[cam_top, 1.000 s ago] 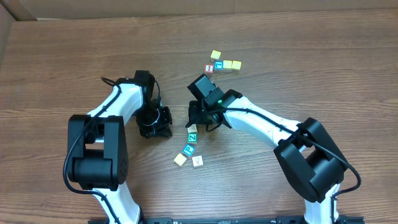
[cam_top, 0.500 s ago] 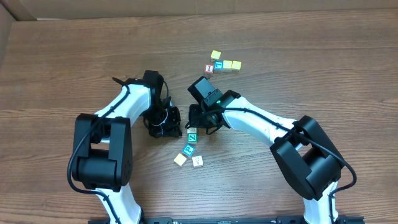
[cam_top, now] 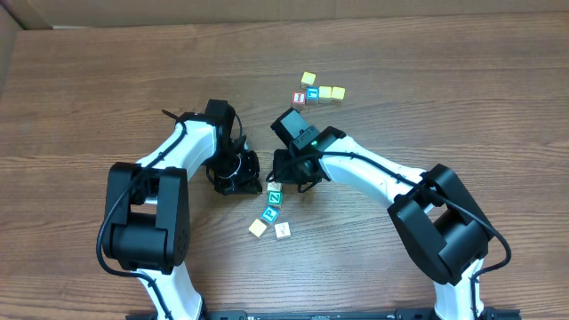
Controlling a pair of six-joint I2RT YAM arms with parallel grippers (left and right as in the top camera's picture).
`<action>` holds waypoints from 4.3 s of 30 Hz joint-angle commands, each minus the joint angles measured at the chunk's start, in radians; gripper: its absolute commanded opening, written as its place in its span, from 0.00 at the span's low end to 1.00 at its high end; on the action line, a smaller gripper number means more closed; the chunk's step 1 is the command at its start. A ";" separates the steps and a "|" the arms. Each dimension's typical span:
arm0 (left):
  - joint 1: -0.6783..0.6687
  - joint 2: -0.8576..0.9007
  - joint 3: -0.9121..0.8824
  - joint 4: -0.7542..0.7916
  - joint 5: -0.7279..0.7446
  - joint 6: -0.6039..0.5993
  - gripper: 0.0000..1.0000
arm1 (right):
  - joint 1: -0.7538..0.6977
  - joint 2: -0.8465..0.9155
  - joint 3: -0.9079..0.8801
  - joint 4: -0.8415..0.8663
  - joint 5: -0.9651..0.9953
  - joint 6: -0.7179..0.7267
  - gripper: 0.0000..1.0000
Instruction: Flip 5 blocks
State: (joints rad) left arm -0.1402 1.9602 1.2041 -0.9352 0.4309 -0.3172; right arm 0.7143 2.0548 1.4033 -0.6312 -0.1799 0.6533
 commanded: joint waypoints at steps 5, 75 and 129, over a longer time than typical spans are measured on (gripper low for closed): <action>-0.006 0.005 -0.005 0.035 0.000 0.018 0.04 | -0.022 -0.059 0.047 -0.115 -0.005 0.000 0.04; -0.038 0.005 -0.005 -0.007 0.035 0.022 0.04 | 0.037 -0.050 0.010 -0.160 -0.085 0.057 0.04; -0.038 0.005 -0.005 0.002 0.032 0.014 0.04 | 0.036 -0.050 0.010 -0.134 -0.050 0.057 0.04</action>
State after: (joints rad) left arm -0.1810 1.9602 1.2034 -0.9363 0.4500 -0.3107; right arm 0.7467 2.0438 1.4189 -0.7708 -0.2432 0.7067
